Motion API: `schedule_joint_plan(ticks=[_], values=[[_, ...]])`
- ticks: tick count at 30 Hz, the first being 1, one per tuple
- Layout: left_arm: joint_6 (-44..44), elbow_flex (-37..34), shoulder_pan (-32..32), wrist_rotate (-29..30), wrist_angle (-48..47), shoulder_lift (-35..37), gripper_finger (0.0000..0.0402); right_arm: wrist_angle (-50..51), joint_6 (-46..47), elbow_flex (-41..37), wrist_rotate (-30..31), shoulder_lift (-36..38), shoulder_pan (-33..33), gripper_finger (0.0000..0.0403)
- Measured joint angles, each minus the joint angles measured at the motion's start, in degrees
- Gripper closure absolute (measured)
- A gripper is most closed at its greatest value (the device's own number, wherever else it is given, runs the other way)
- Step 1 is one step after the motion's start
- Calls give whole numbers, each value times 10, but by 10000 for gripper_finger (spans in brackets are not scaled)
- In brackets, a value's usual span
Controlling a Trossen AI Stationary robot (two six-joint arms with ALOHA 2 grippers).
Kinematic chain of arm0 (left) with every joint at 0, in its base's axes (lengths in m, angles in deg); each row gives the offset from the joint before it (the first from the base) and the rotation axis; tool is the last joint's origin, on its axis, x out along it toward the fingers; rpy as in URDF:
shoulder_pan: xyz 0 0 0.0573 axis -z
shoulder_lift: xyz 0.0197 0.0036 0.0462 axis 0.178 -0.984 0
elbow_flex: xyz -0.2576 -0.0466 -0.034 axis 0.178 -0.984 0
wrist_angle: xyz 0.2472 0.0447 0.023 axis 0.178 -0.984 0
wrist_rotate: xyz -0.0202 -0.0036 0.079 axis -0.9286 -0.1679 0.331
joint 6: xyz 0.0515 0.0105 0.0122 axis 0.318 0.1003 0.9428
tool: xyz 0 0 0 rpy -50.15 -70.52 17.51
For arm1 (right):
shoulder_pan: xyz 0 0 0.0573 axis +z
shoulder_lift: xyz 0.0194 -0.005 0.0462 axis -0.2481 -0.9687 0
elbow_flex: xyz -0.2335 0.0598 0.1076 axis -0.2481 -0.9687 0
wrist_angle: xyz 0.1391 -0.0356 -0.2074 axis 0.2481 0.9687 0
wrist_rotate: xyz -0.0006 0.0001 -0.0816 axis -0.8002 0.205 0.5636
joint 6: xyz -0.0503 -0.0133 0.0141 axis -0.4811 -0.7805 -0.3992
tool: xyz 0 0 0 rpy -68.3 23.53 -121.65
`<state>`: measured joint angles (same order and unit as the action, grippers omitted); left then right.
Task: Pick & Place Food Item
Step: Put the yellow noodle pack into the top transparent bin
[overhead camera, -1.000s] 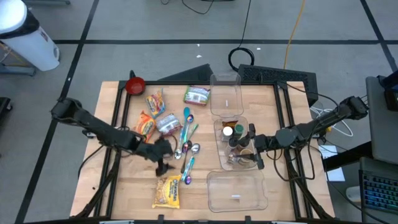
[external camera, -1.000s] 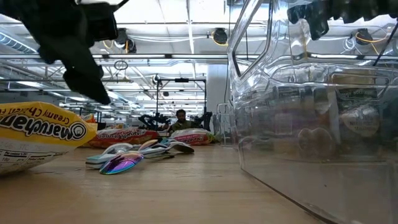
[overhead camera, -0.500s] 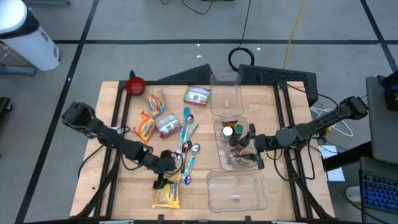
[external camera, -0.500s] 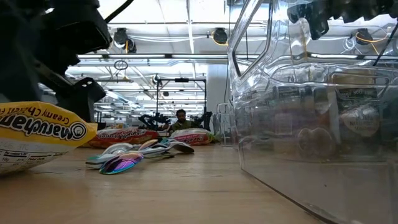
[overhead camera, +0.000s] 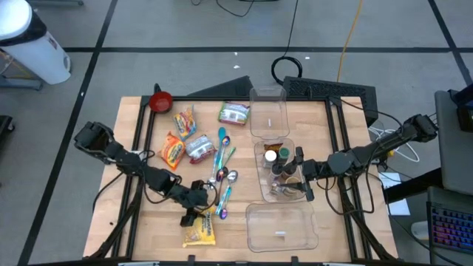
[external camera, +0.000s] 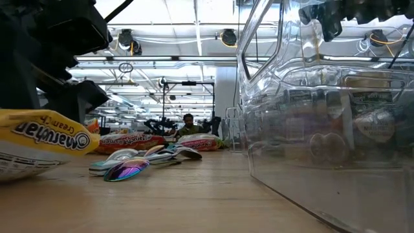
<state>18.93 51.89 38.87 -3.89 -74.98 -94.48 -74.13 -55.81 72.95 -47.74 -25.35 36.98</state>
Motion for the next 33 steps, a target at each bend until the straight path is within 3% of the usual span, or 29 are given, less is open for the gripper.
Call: schedule_joint_plan(ticks=[5,12,15,19,28,33], values=[[-38,0,-2,0,0,0,273,1,0,0,0,0,0,165],[-16,0,-18,-35,-1,35,390,0,0,0,0,0,0,165],[-8,0,-20,-16,-3,68,391,0,0,0,0,0,0,165],[66,0,-20,50,-3,125,397,-4,0,0,0,0,0,165],[264,0,-22,328,27,248,396,-140,-33,0,19,-34,-2,165],[368,0,-52,360,111,265,397,-205,-63,0,60,-79,-39,165]])
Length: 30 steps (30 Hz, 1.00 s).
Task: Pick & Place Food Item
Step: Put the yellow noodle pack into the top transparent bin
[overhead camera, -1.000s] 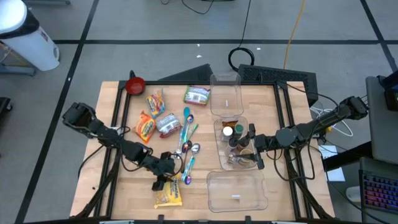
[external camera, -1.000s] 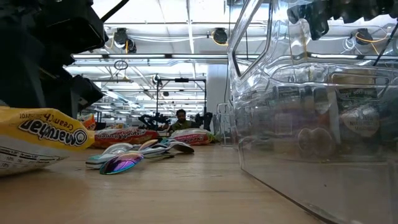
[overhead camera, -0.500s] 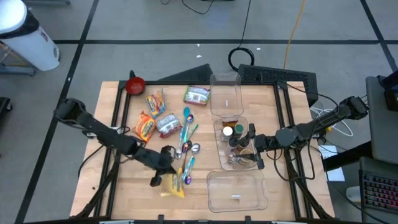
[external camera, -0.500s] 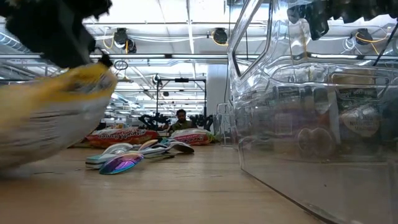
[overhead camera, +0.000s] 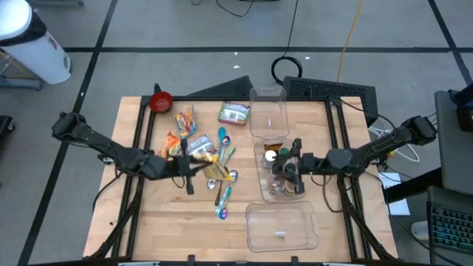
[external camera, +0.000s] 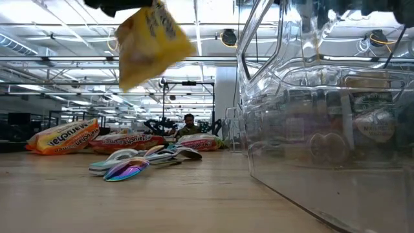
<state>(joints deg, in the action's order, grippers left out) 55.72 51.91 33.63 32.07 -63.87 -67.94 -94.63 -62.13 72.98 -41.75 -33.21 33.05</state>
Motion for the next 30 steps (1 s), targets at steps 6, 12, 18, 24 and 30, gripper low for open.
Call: schedule_joint_plan(ticks=[6,12,18,24,30], values=[[51,0,-71,-13,45,-7,398,29,14,38,-47,-55,-92,165],[84,4,-148,-95,58,-24,399,26,9,84,-75,-125,-170,165],[93,33,-212,-168,57,-61,399,19,-5,127,-75,-187,-213,165],[126,78,-235,-175,56,-124,399,34,-34,165,-76,-224,-221,165],[134,106,-238,-144,31,-161,396,95,-25,182,-112,-220,-221,165]])
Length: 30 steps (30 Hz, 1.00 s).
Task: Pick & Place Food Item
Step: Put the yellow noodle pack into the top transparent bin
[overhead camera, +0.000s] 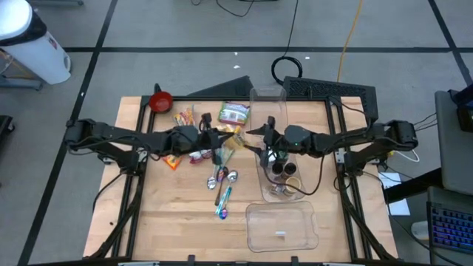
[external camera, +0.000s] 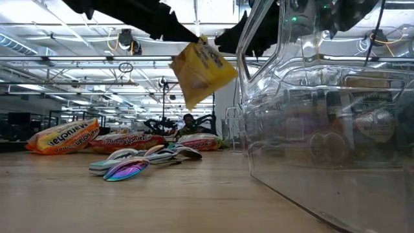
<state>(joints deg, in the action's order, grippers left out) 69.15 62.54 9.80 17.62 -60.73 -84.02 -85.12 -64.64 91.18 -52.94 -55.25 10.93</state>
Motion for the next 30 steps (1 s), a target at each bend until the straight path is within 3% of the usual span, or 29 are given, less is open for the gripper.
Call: schedule_joint_plan(ticks=[4,16,26,30], values=[[-3,12,0,-1,-8,-12,397,-5,23,1,-39,4,-10,165],[-14,20,9,-35,-3,-22,398,5,32,0,-38,-4,-26,173],[-5,20,17,-37,9,-22,395,15,33,0,-41,-4,-26,265],[-5,20,19,-54,22,-22,397,24,23,0,-79,-4,-26,307]])
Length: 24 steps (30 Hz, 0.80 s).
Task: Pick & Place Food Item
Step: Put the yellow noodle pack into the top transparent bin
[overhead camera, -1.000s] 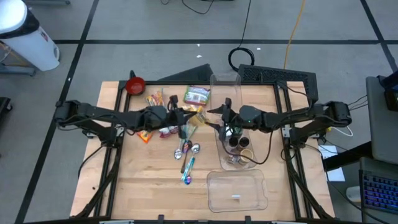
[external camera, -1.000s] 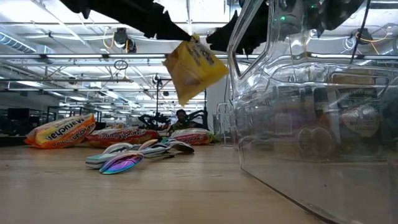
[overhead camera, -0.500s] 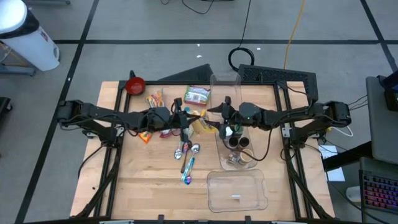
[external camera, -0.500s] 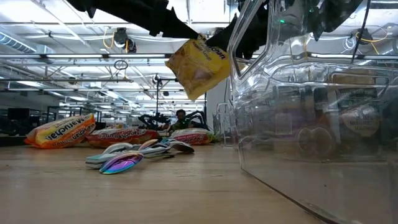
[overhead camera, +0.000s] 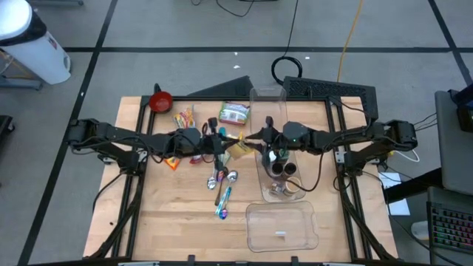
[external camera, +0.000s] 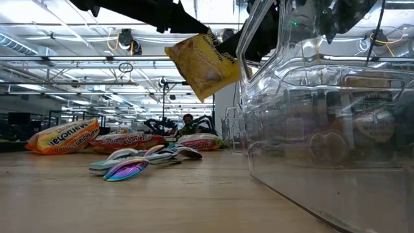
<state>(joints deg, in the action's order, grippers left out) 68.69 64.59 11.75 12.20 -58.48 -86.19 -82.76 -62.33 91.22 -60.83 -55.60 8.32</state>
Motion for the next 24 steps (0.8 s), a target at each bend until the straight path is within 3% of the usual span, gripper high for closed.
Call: schedule_joint_plan(ticks=[6,14,18,24], values=[[-3,0,0,-22,3,0,386,2,-31,0,-33,3,0,392],[-39,0,0,-18,4,4,381,13,-57,-1,-36,29,-16,402],[-61,0,0,4,1,23,368,52,-56,-1,-34,71,-57,402],[-84,0,0,22,-20,58,318,103,-80,-1,-56,122,-148,402]])
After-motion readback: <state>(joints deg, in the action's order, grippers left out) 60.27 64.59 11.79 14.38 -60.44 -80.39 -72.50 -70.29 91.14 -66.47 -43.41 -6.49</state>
